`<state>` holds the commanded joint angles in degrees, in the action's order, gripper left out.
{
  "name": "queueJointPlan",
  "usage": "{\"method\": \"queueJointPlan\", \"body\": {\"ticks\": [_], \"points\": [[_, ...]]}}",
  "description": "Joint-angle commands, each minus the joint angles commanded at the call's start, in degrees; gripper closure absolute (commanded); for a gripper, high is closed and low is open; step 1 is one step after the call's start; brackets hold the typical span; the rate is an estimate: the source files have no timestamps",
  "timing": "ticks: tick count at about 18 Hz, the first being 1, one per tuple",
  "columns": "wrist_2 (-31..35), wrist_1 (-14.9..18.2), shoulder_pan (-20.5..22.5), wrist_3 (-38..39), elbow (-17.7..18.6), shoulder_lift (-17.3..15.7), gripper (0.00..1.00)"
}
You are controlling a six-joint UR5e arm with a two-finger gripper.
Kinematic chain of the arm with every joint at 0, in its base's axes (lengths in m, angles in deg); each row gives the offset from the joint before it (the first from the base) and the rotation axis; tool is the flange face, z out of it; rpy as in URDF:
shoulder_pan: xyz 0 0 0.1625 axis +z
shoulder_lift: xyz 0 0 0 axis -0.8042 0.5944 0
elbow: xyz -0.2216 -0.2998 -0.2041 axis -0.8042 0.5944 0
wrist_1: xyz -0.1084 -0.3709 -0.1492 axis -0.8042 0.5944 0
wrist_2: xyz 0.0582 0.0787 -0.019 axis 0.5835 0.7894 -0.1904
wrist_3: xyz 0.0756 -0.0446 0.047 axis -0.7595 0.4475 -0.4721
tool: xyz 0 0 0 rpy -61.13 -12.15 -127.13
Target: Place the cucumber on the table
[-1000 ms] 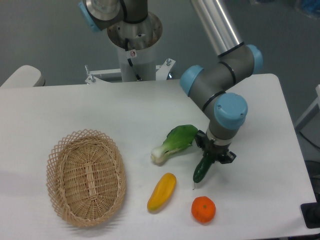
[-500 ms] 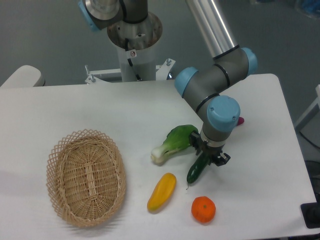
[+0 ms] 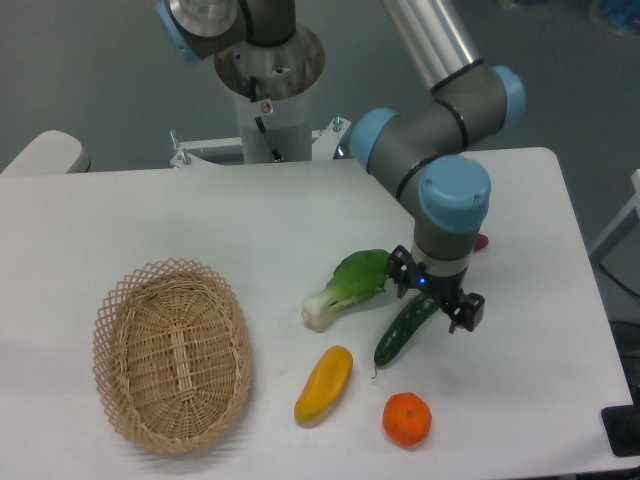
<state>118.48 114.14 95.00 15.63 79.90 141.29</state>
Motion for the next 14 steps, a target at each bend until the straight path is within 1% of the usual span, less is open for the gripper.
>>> {"method": "queueJointPlan", "body": {"ticks": [3, 4, 7, 9, 10, 12, 14], "points": [[-0.09, 0.62, 0.88, -0.79, -1.76, -1.93, 0.00], [-0.09, 0.96, 1.75, -2.01, -2.20, -2.29, 0.00], [-0.17, 5.09, 5.53, -11.48, -2.73, -4.04, 0.00], [-0.09, 6.23, 7.64, -17.90, -2.65, -4.05, 0.00], [0.00, 6.42, 8.69, -20.28, -2.38, -4.40, 0.00], [-0.09, 7.90, 10.80, -25.20, -2.21, -5.10, 0.00], [-0.09, 8.96, 12.21, -30.48, -1.95, -5.19, 0.00]]}}
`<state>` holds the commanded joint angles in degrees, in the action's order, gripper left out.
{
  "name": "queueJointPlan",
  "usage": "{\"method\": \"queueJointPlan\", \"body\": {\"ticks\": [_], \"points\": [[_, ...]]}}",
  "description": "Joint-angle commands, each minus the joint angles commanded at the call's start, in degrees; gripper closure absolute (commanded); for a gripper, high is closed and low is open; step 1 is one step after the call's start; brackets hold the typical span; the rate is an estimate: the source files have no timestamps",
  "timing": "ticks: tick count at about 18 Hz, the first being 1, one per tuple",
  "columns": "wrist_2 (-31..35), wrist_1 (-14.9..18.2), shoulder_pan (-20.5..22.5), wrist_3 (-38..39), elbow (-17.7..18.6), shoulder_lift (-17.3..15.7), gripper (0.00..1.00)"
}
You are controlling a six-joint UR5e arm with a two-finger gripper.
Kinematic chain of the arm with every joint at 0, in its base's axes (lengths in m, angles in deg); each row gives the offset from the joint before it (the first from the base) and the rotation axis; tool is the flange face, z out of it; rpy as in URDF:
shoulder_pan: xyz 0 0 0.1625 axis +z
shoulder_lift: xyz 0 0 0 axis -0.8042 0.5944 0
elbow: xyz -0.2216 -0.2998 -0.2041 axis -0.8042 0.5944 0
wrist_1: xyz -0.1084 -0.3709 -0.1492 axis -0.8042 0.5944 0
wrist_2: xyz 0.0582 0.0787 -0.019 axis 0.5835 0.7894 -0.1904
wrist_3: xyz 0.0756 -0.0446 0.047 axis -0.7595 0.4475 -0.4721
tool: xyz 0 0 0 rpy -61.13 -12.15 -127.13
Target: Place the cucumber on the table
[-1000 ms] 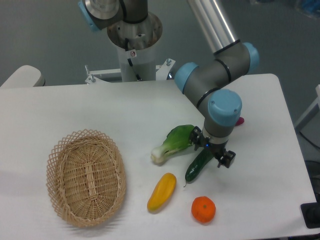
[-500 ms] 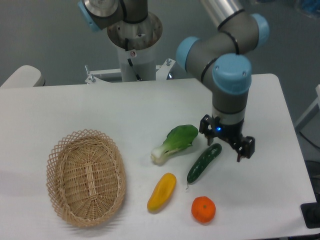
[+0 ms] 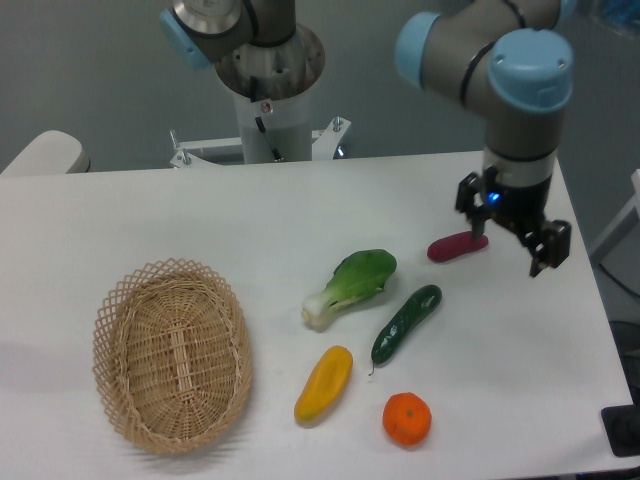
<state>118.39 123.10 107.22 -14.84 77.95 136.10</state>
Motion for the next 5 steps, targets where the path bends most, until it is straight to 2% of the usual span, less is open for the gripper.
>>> {"method": "queueJointPlan", "body": {"ticks": [5], "points": [[0.00, -0.09, 1.24, -2.66, 0.97, -0.70, 0.00]]}}
